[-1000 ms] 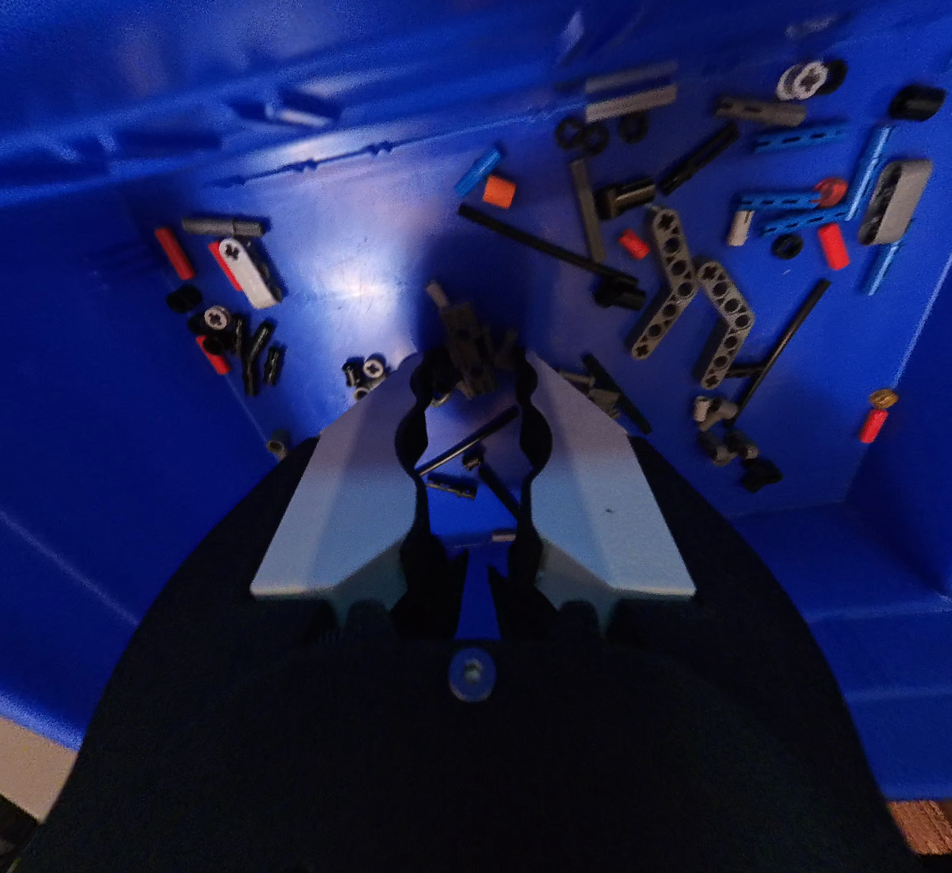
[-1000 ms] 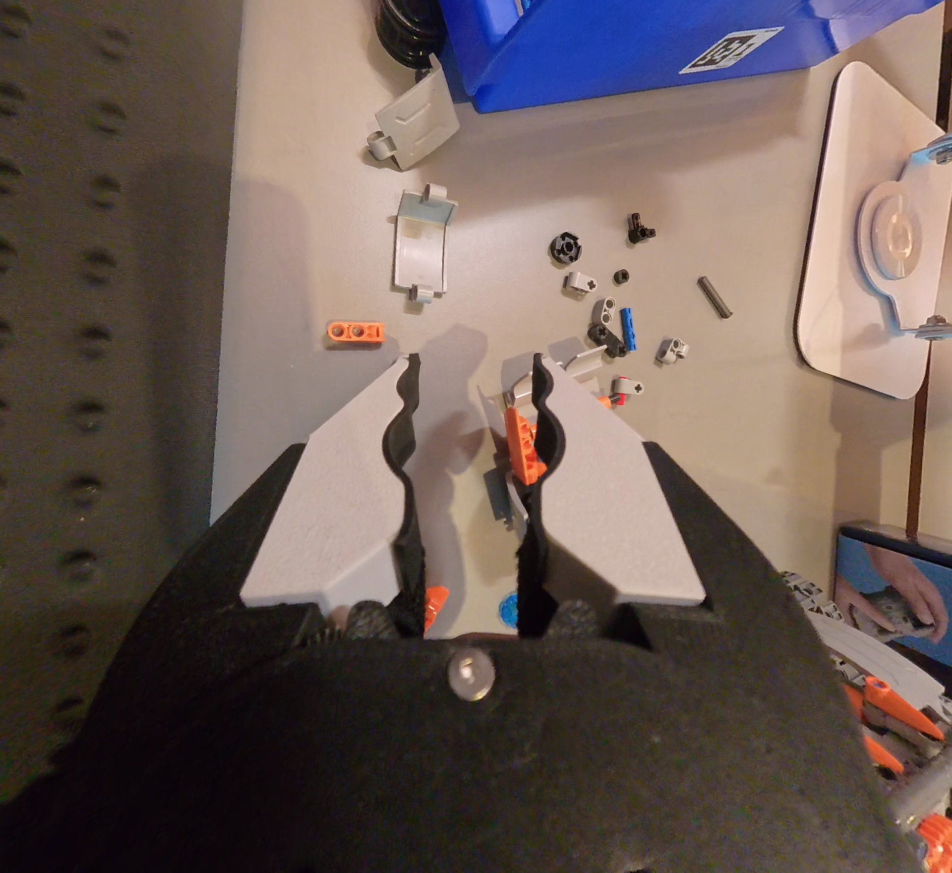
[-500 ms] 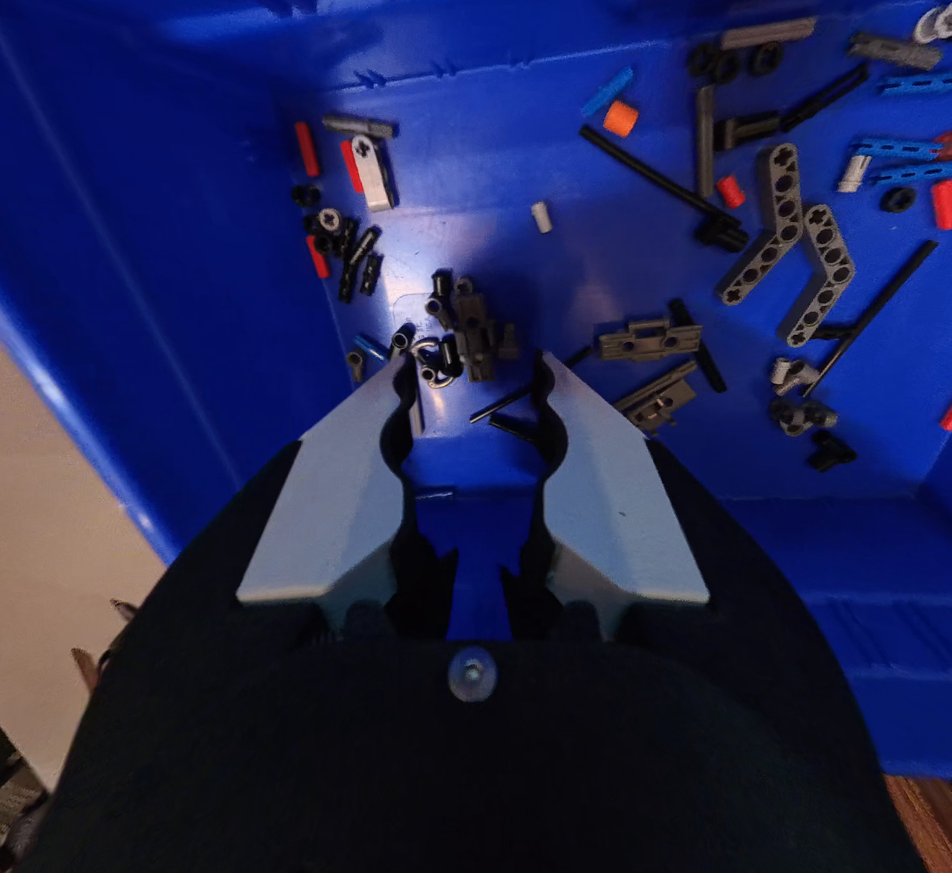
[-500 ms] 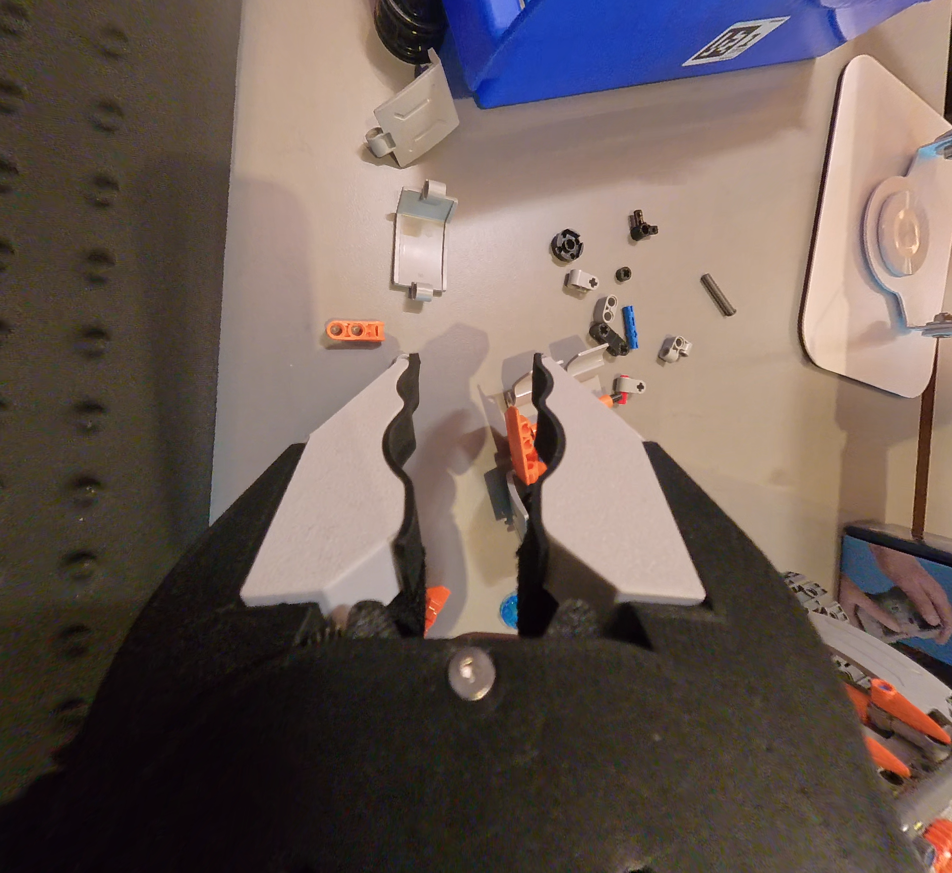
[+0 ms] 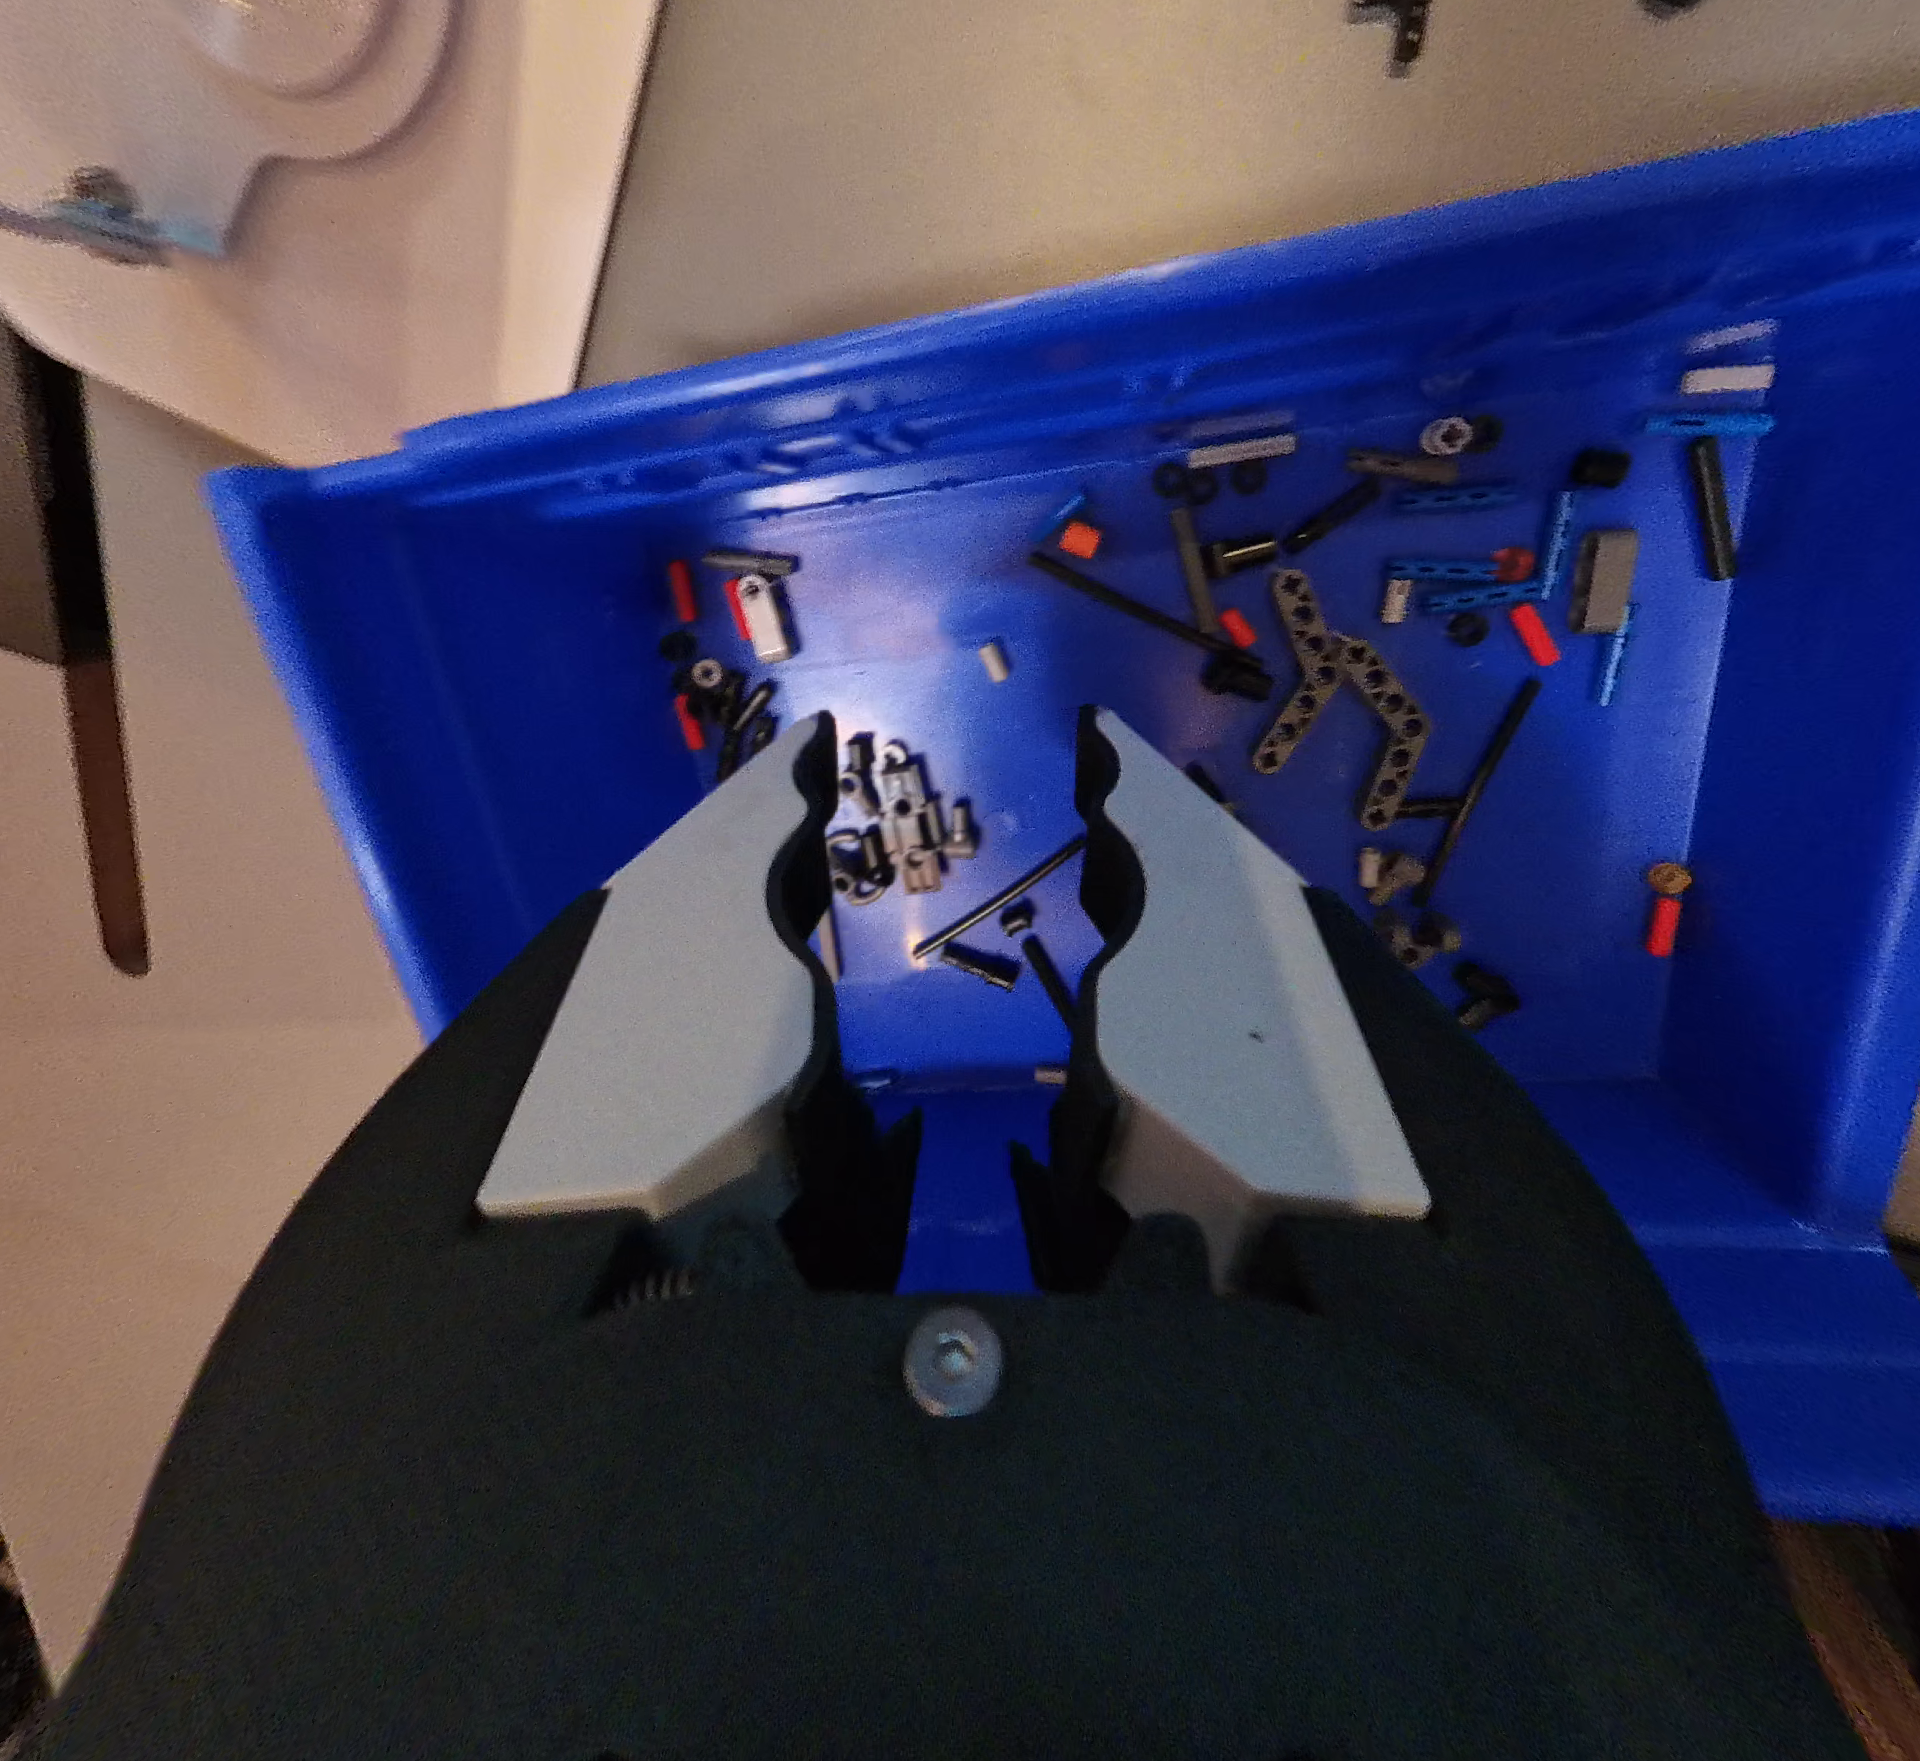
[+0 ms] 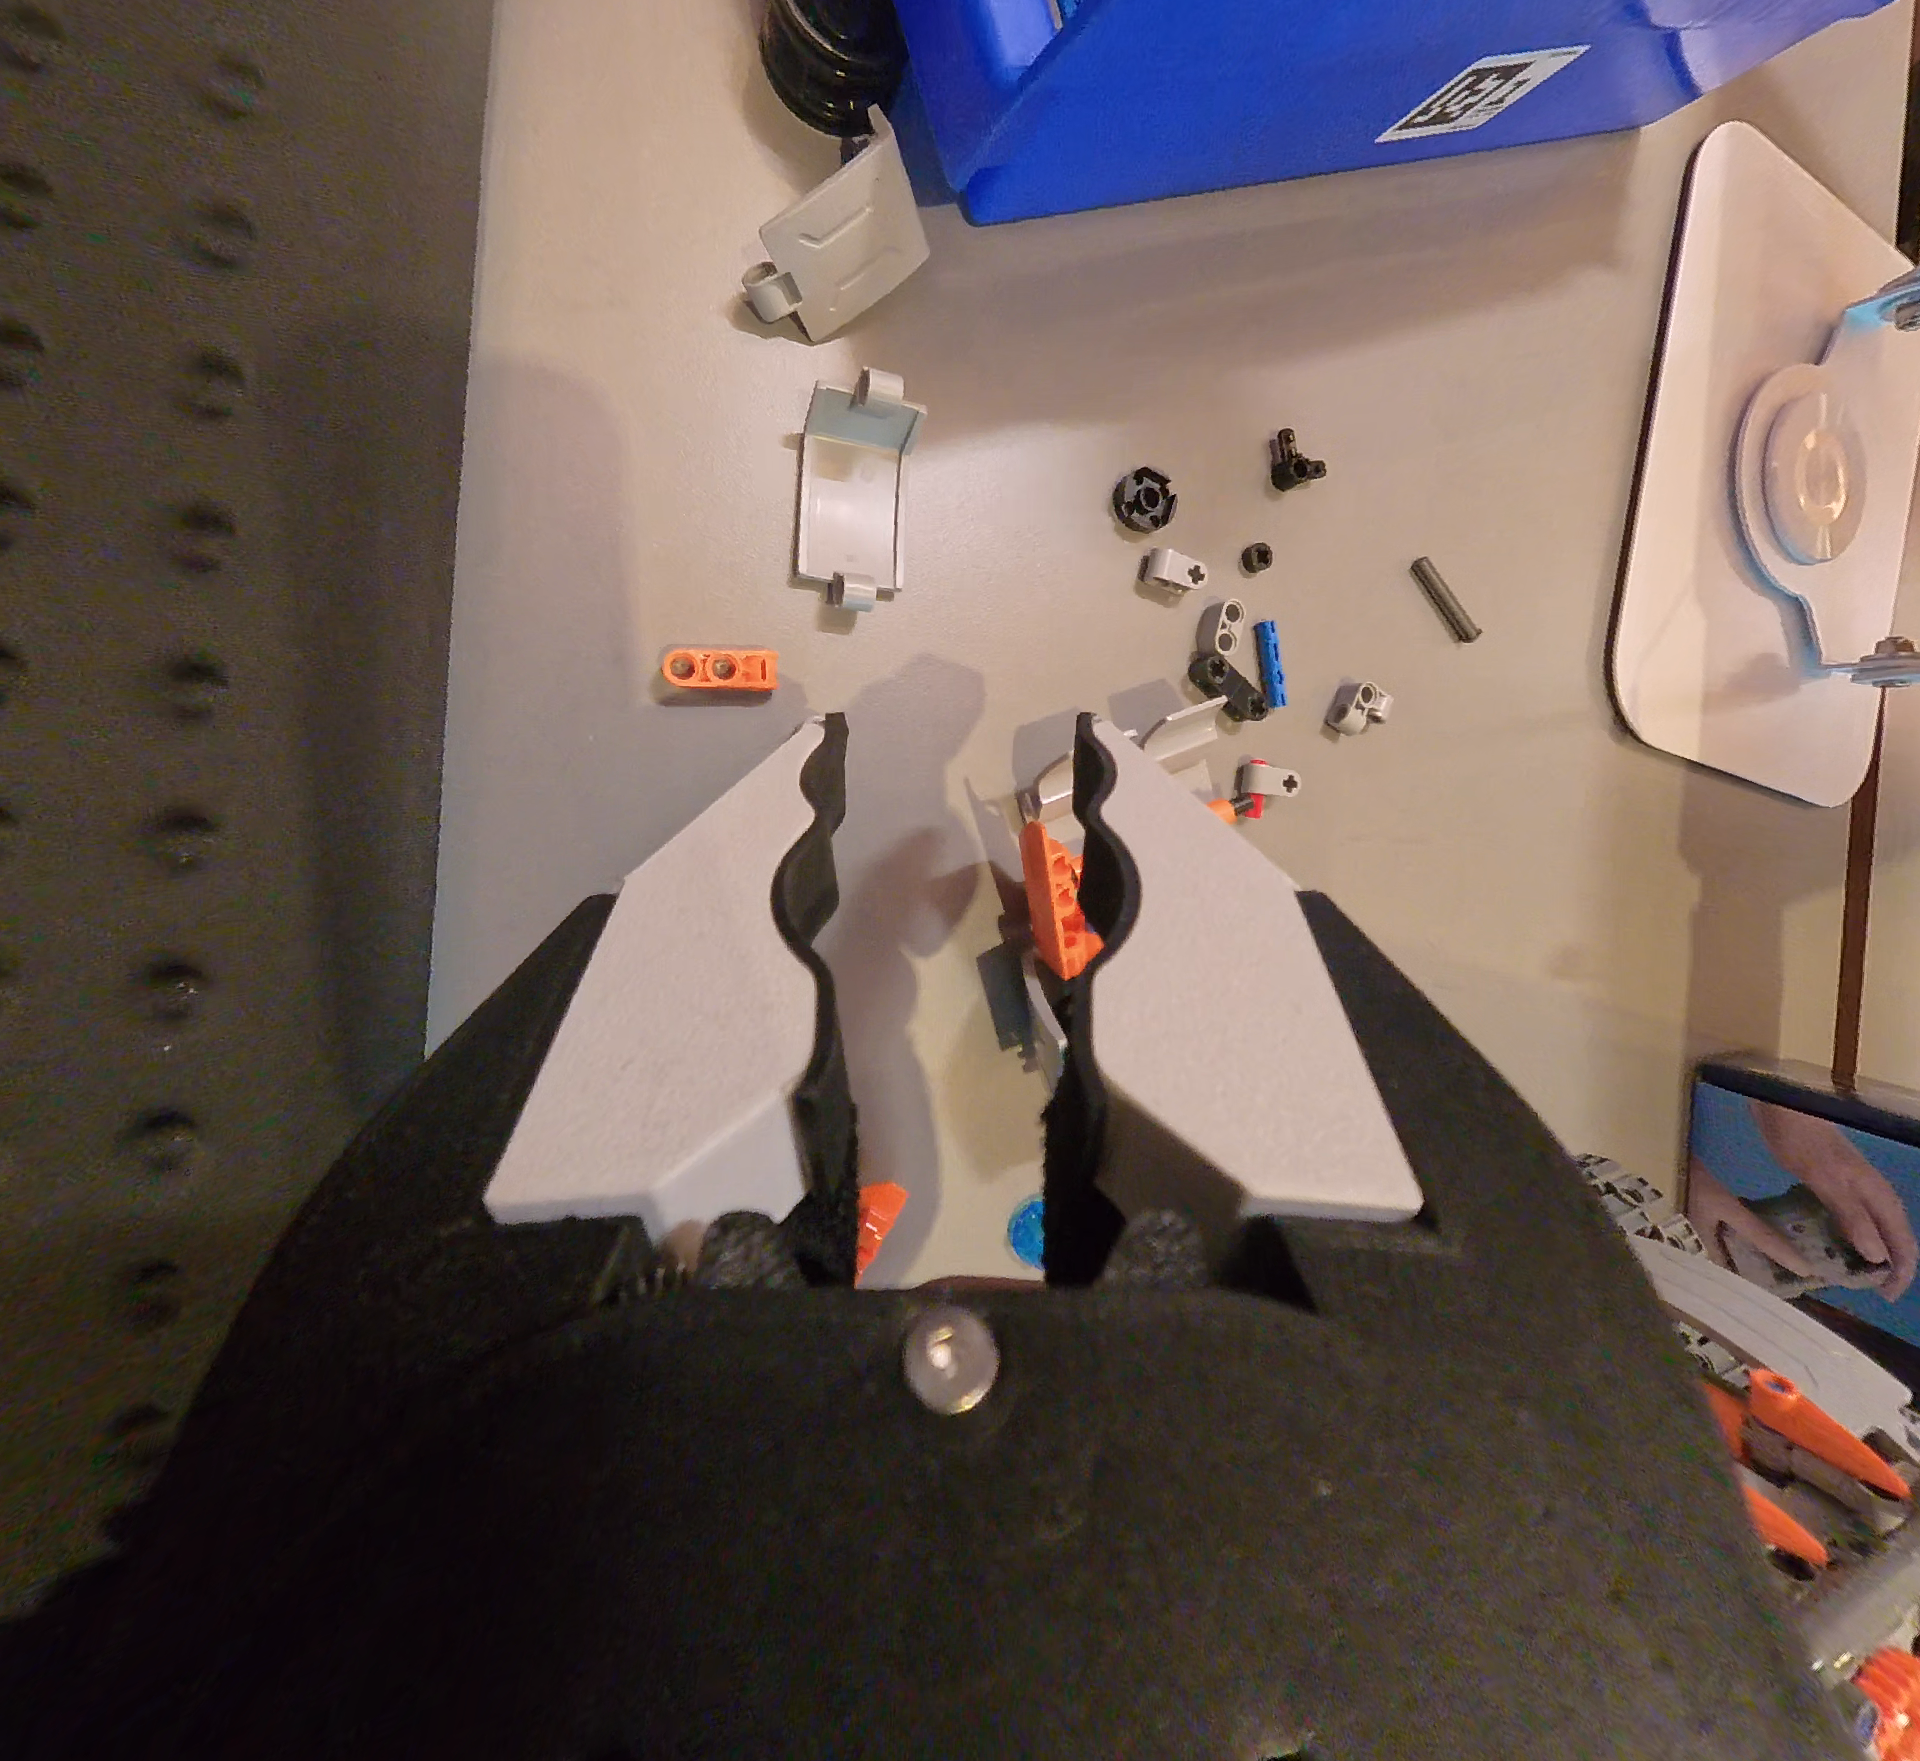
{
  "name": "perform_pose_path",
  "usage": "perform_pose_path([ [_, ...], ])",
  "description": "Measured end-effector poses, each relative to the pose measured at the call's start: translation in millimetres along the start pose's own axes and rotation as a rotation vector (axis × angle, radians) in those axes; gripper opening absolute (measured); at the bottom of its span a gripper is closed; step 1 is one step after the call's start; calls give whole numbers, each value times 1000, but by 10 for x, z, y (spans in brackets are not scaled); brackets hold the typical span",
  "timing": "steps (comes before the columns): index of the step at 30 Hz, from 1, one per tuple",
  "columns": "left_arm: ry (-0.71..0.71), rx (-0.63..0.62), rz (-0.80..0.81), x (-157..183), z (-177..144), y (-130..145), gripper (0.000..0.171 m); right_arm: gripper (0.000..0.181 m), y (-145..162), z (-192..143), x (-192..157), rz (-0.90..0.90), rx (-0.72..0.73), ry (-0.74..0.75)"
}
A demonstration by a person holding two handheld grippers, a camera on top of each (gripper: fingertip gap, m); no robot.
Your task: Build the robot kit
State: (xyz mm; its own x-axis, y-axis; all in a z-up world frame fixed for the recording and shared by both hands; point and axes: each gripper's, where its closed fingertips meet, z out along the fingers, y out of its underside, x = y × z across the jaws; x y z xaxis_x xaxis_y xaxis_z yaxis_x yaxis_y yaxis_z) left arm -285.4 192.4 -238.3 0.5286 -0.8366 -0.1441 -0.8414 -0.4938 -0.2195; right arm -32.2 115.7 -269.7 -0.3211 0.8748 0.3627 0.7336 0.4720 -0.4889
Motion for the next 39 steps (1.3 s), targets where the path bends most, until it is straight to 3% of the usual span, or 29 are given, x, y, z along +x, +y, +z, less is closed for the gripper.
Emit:
perform_pose_path([
  [9, 126, -62, 69, 389, 414, -128, 53, 42, 4, 1, -2, 1, -2, -1],
  [15, 158, -98, 97, 499, 591, -145, 51, 42, 5, -2, -4, 0, -2, -1],
  [28, 143, -104, 72, 415, 607, 22, 21, 42, -2, -6, -11, -6, -3, 2],
  [39, 185, -76, 47, 492, 557, -54, 51, 42, 1, -11, -6, -6, -4, 5],
])
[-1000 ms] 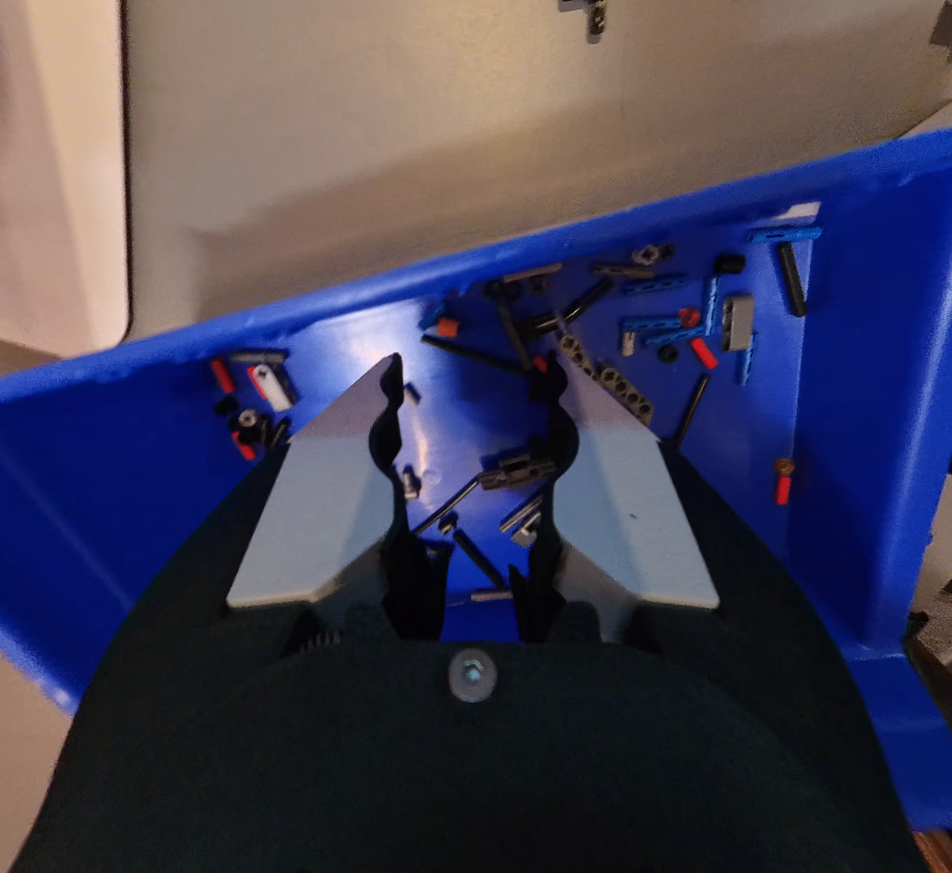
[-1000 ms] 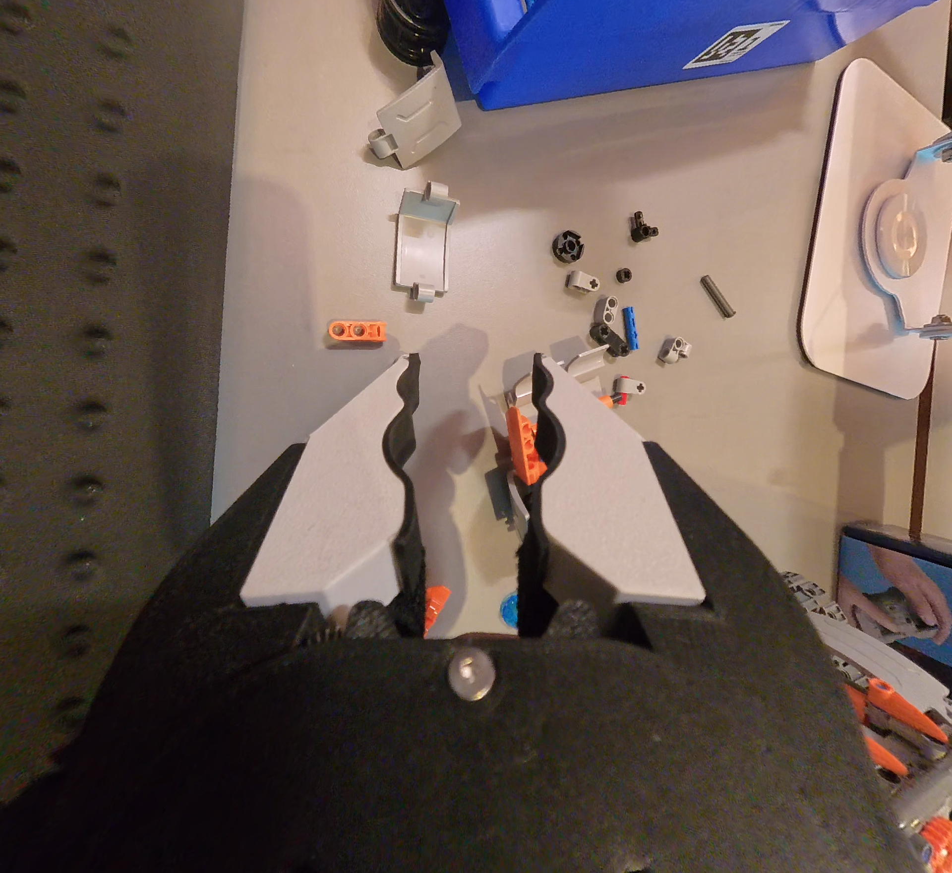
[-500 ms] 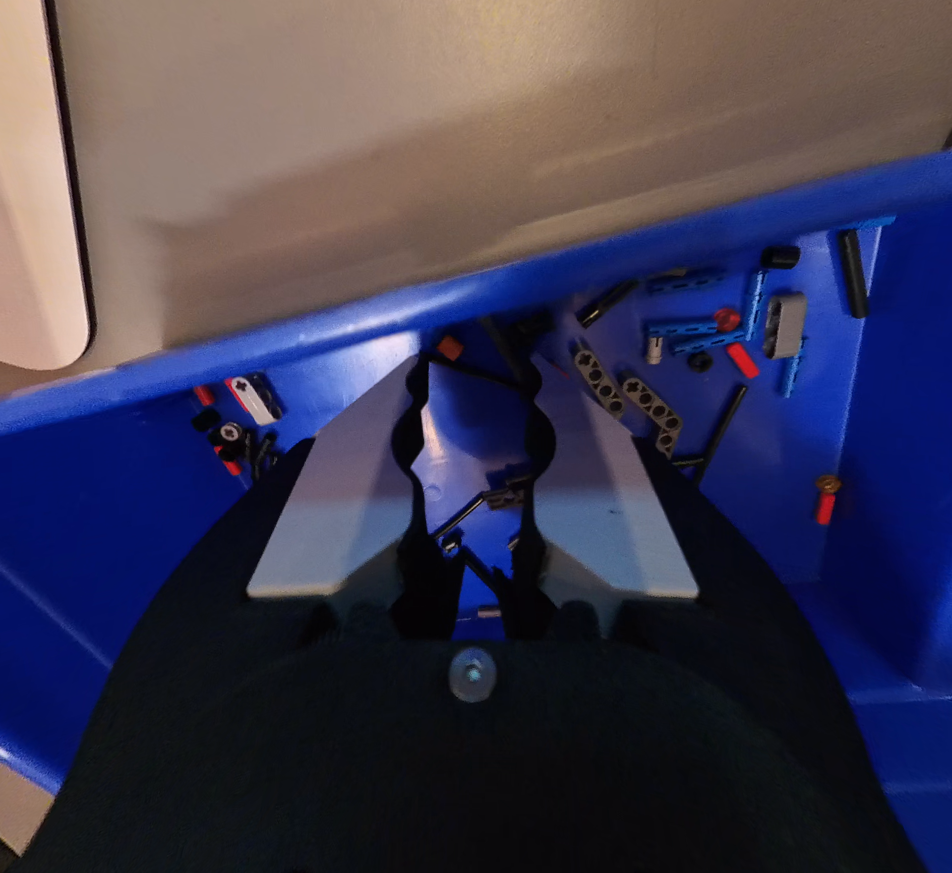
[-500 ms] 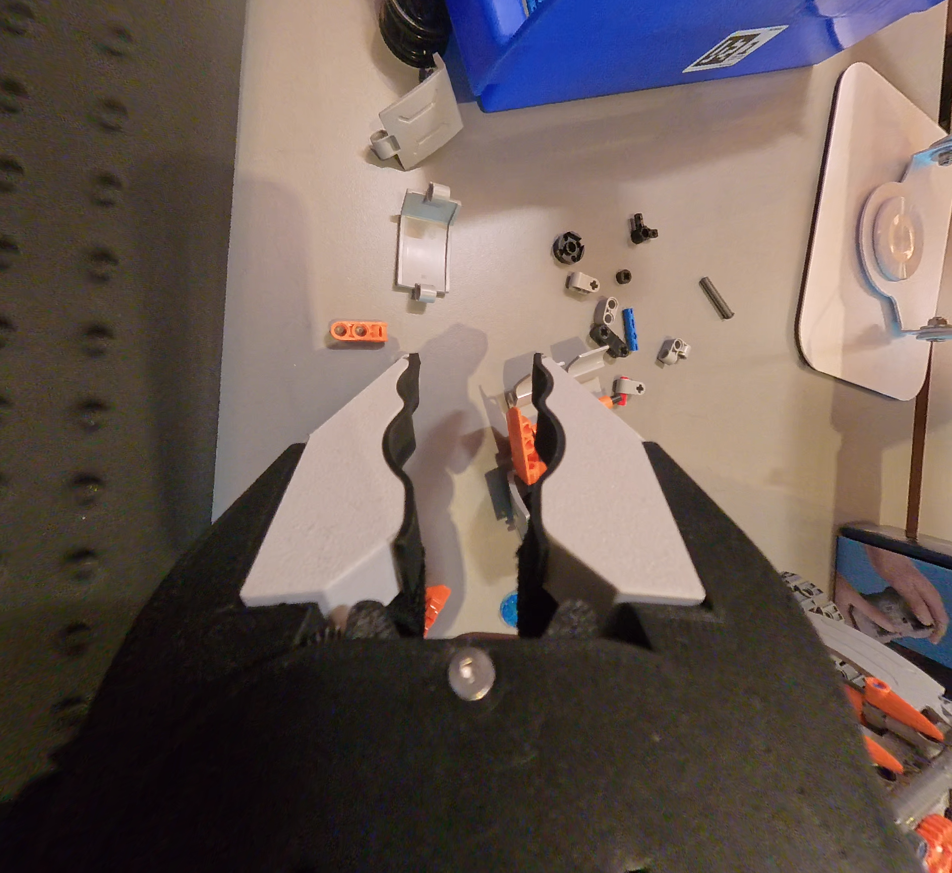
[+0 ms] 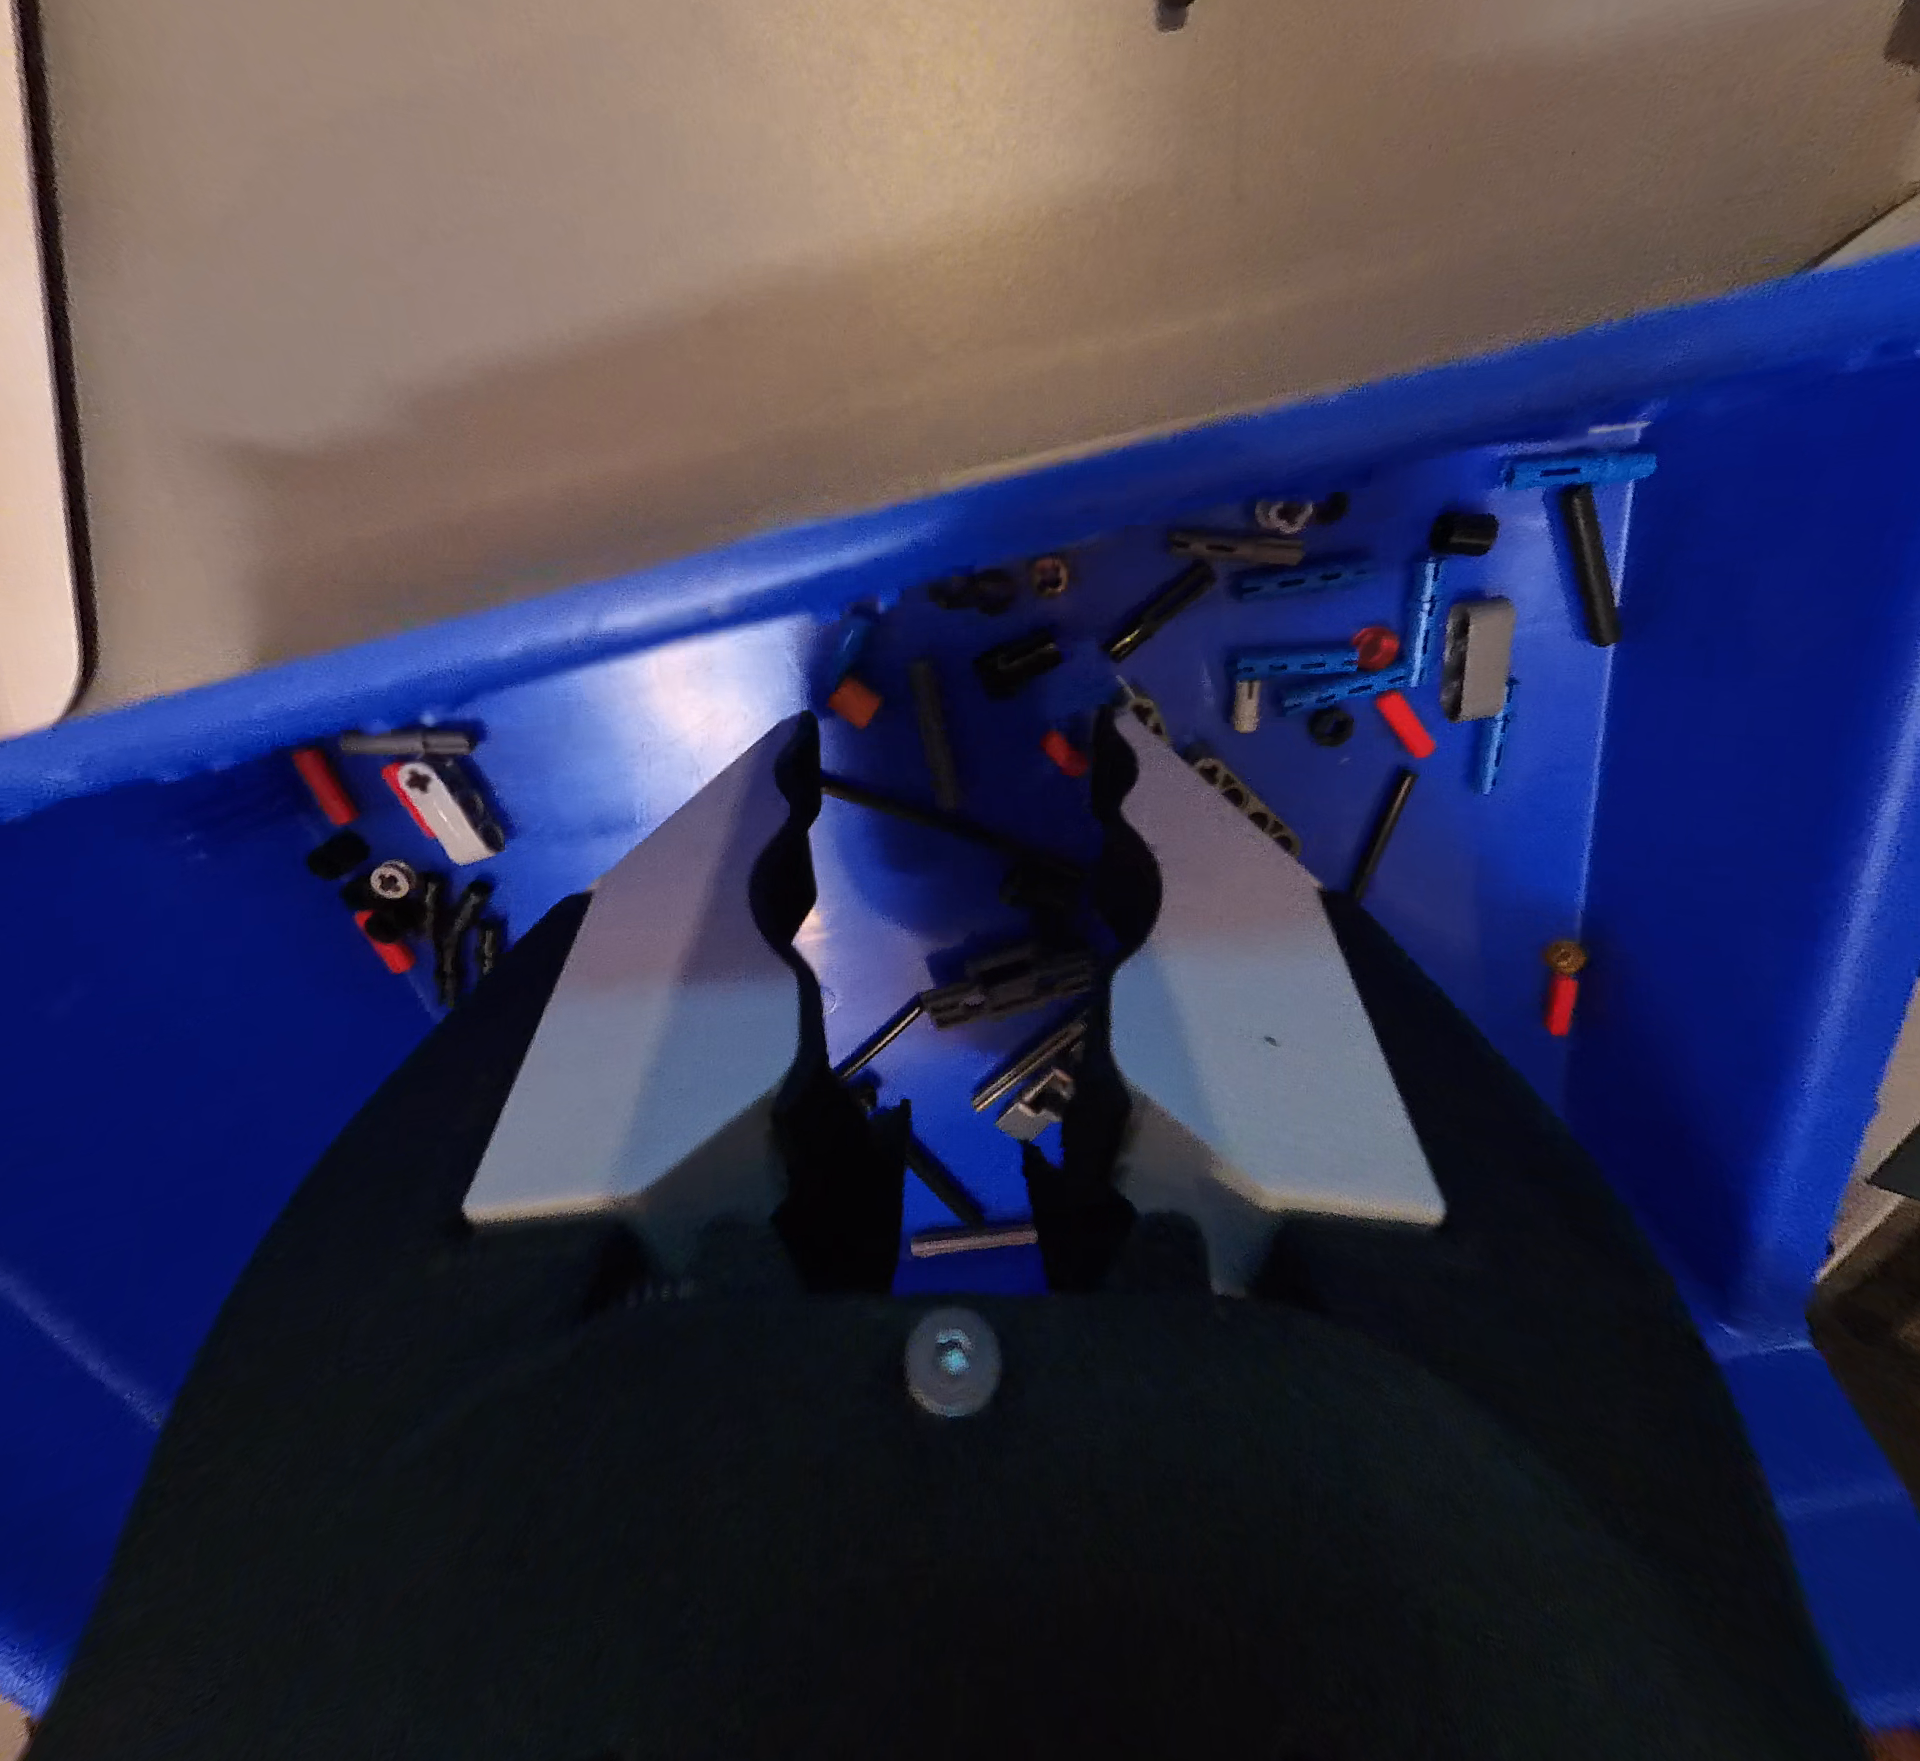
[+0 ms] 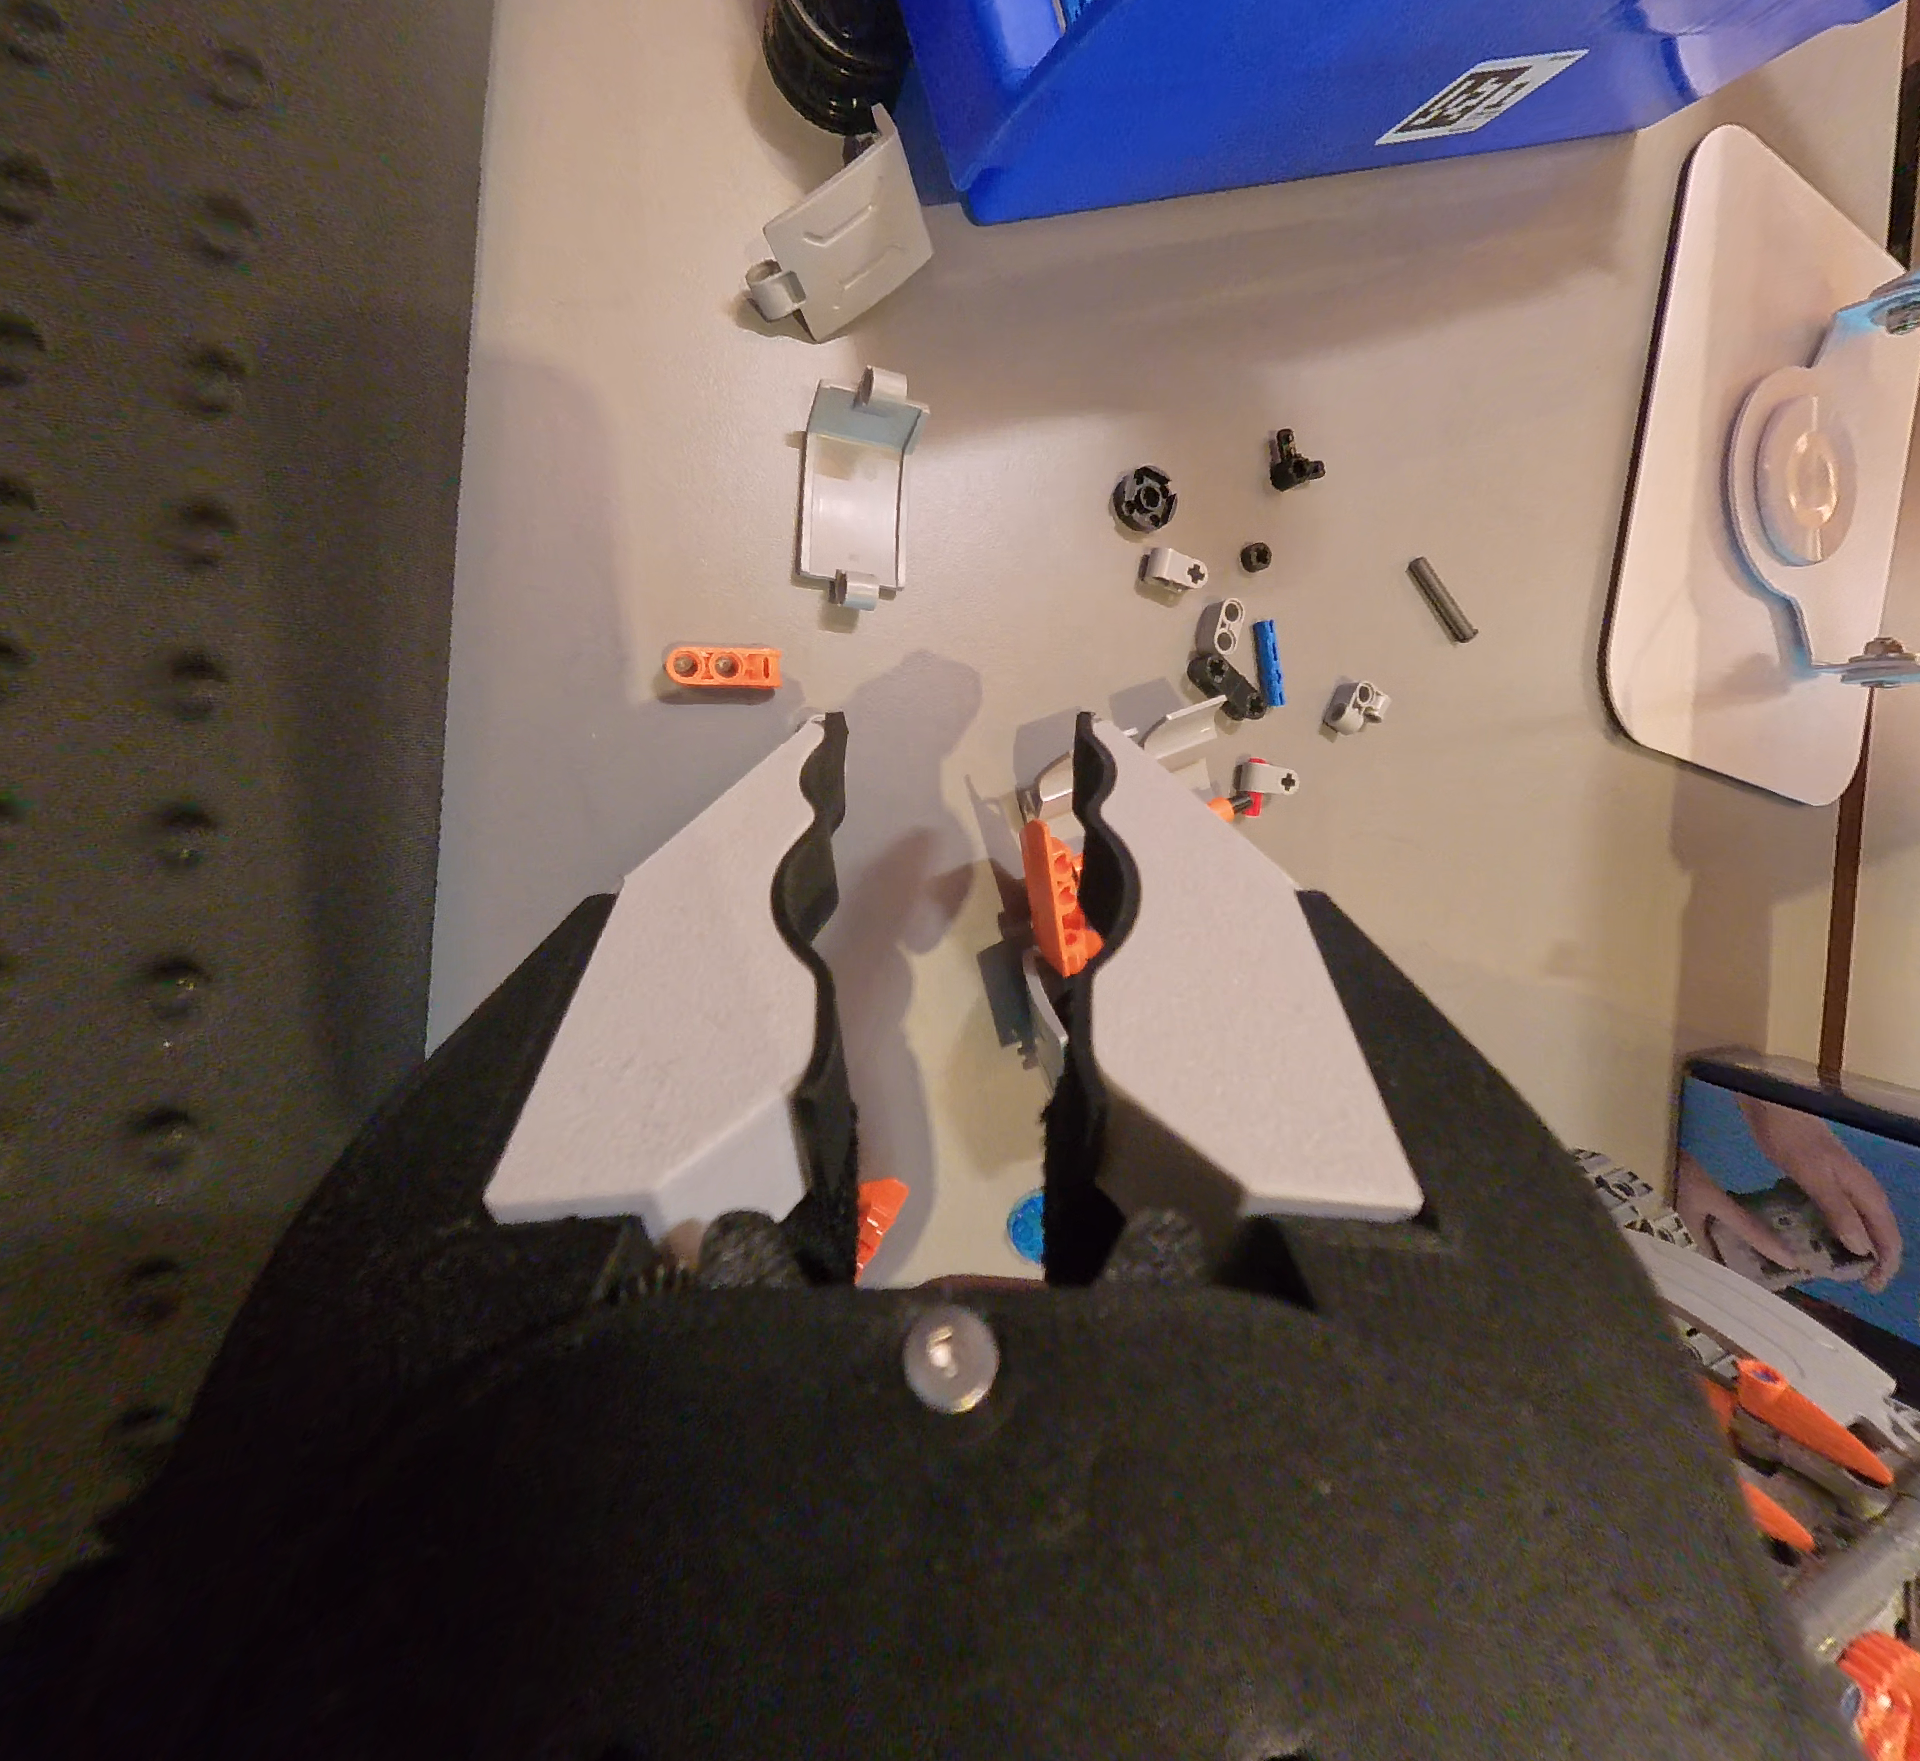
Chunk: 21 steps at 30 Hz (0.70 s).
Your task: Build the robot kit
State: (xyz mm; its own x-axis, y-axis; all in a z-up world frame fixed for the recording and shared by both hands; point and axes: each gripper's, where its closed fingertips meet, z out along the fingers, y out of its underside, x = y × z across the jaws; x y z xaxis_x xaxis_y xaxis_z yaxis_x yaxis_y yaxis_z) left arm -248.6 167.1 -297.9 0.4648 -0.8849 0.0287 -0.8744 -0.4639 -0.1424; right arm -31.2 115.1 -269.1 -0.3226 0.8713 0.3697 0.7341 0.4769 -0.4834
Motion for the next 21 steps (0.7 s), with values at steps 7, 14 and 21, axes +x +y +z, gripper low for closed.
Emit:
perform_pose_path([
  [7, -15, -28, 21, 15, 58, -4, 41, 42, -13, -16, -3, -4, 4, 5],
  [14, -28, -31, 21, -3, 51, 36, 17, 42, 19, -23, -10, -1, 0, 6],
  [21, -47, -50, -4, -94, 32, 175, 2, 42, 4, -36, -13, -5, 6, 9],
])
